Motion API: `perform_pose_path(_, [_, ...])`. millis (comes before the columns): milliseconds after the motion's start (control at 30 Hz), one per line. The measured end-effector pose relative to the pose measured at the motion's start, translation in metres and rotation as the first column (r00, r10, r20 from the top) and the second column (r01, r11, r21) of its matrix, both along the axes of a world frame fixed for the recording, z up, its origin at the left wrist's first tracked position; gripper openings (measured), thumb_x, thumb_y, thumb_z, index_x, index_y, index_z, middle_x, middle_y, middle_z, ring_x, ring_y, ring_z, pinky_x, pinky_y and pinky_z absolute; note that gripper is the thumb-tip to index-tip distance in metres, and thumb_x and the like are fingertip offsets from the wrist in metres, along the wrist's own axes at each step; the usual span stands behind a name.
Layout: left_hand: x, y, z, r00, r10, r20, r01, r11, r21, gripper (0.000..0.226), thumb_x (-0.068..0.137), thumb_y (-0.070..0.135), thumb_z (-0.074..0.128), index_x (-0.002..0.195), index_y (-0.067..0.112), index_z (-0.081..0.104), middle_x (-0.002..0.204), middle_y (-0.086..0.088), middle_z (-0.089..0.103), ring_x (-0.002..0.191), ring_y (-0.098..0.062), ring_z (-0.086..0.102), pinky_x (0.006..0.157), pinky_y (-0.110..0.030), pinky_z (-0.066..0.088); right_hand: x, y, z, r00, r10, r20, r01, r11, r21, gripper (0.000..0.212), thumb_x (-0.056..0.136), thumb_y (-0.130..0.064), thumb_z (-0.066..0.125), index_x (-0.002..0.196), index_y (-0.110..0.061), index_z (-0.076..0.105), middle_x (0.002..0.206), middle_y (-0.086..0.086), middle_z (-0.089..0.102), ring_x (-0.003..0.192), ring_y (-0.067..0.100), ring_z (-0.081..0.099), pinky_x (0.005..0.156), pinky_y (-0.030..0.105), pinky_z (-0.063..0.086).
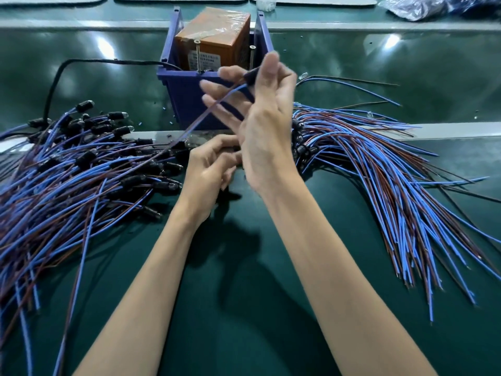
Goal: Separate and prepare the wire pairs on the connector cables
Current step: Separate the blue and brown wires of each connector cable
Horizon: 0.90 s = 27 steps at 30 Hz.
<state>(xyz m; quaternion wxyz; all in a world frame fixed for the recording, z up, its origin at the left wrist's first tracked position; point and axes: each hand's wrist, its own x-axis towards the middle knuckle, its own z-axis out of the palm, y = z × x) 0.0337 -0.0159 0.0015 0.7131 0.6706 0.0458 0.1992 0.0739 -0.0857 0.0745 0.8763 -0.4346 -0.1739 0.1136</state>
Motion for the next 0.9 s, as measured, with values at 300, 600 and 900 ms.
perform_pose_path(300, [-0.004, 0.007, 0.004, 0.994, -0.094, 0.058, 0.108, 0.929, -0.354, 0.045, 0.083, 0.033, 0.030, 0.099, 0.006, 0.062, 0.071, -0.010, 0.060, 0.049, -0.017, 0.048, 0.047, -0.024, 0.040, 0.011, -0.021, 0.023, 0.956, -0.260, 0.132, 0.282, 0.940, -0.193, 0.025, 0.105, -0.021, 0.035, 0.084, -0.013, 0.046, 0.065, -0.003, 0.040, 0.055, 0.008, 0.032, 0.053, 0.023, 0.032])
perform_pose_path(600, [0.002, 0.007, 0.007, 0.986, 0.164, -0.037, -0.166, 0.920, -0.355, 0.044, 0.106, 0.029, 0.019, 0.101, 0.012, 0.060, 0.063, 0.008, 0.063, 0.047, -0.010, 0.052, 0.050, -0.021, 0.045, 0.032, -0.050, 0.020, 0.918, -0.361, 0.165, 0.397, 0.843, -0.362, 0.013, 0.104, -0.015, 0.038, 0.106, -0.017, 0.050, 0.071, -0.004, 0.041, 0.057, 0.006, 0.038, 0.052, 0.022, 0.038])
perform_pose_path(900, [0.005, 0.008, 0.006, 0.971, 0.240, 0.004, -0.223, 0.907, -0.359, 0.016, 0.102, 0.018, 0.040, 0.099, 0.013, 0.055, 0.058, 0.008, 0.062, 0.043, -0.004, 0.047, 0.046, -0.014, 0.039, 0.035, -0.047, 0.016, 0.880, -0.424, 0.213, 0.467, 0.698, -0.543, 0.016, 0.093, -0.012, 0.055, 0.101, -0.022, 0.063, 0.066, -0.011, 0.040, 0.059, 0.007, 0.036, 0.067, 0.029, 0.035])
